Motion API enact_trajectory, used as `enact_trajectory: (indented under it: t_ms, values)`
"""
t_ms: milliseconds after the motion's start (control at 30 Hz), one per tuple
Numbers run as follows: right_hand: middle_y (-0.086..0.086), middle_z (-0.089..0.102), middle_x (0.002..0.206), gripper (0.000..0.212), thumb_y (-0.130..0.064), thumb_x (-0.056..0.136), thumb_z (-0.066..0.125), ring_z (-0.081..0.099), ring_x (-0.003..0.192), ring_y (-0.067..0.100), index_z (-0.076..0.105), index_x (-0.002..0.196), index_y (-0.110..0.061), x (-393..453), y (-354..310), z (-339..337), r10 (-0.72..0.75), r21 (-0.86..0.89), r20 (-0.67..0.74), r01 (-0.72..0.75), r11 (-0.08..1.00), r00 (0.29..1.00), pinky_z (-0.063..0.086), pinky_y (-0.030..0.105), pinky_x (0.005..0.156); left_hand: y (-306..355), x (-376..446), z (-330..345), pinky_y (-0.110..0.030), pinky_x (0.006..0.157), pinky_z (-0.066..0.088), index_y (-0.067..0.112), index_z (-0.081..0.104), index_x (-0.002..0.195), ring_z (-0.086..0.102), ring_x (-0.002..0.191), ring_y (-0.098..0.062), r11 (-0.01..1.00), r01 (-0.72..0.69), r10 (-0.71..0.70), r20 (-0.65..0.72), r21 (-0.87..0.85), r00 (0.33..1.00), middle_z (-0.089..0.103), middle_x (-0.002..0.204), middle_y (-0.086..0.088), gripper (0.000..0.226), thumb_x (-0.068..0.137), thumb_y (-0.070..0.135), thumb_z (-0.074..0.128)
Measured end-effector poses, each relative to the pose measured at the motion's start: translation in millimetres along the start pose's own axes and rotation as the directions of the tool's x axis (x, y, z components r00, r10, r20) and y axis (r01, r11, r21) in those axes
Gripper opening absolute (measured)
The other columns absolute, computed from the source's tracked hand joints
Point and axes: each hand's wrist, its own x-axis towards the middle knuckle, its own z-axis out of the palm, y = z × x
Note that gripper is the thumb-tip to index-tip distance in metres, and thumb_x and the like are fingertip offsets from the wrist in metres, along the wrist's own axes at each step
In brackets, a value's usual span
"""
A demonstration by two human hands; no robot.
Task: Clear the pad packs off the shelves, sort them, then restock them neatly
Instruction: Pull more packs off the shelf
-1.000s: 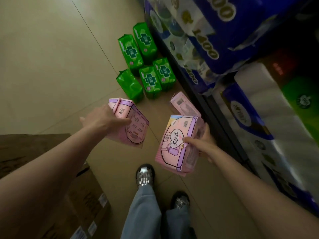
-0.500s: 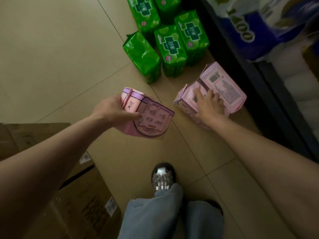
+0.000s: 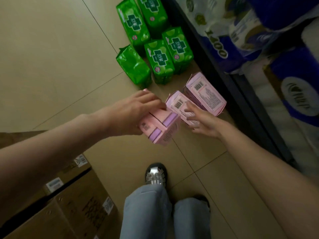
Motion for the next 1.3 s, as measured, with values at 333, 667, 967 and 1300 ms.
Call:
enact_trajectory:
  t_ms: [333, 667, 967, 1300]
  values:
    - [0.014, 0.057, 0.131, 0.066, -0.046, 0.073, 0.07, 0.052, 0.119, 0.031, 0.054, 0.13, -0.017, -30, -9, 37, -0.143, 0.604, 0.169, 0.012, 0.797, 0.975, 0.043, 0.043, 0.096, 32, -33, -3, -0.049, 0.106, 0.036, 0.016, 0.038, 0.131, 0.035, 0.13, -0.03, 0.962, -0.111, 0.151, -0.148, 0.248, 0.977, 0.04, 0.135, -0.009, 0.063, 0.074, 0.025, 0.063]
    - [0.015, 0.049, 0.131, 0.064, -0.013, 0.072, 0.078, 0.059, 0.106, 0.028, 0.037, 0.12, -0.021, -44, 17, 41, -0.263, 0.338, -0.266, 0.345, 0.876, 0.927, 0.057, 0.039, 0.079, 31, -47, 29, -0.053, 0.093, 0.043, 0.031, 0.019, 0.146, 0.038, 0.127, -0.042, -0.207, 0.618, -0.721, 0.545, -0.759, 0.427, 0.03, 0.149, -0.014, 0.108, 0.057, 0.069, 0.067]
    - [0.005, 0.019, 0.155, 0.123, -0.044, 0.054, 0.087, 0.02, 0.142, 0.02, 0.008, 0.147, -0.035, -57, -8, 17, -0.293, -0.344, 0.086, 0.304, 0.888, 0.952, 0.02, 0.038, 0.113, 4, -45, 6, -0.023, 0.055, 0.056, 0.033, 0.031, 0.128, 0.067, 0.075, -0.018, 0.369, 0.6, -0.641, 0.273, -0.71, 0.717, 0.058, 0.101, -0.005, 0.091, 0.06, 0.006, 0.085]
    - [0.006, 0.043, 0.131, 0.091, -0.034, 0.065, 0.082, 0.043, 0.117, 0.022, 0.028, 0.135, -0.013, -6, 25, 44, -0.411, -0.838, 0.028, 0.246, 0.488, 0.911, 0.043, 0.039, 0.095, 10, -12, 51, -0.044, 0.102, 0.037, 0.021, 0.03, 0.143, 0.041, 0.124, -0.032, 0.687, 0.657, -0.705, -0.065, -0.311, 0.706, 0.04, 0.138, -0.013, 0.083, 0.074, 0.006, 0.073]
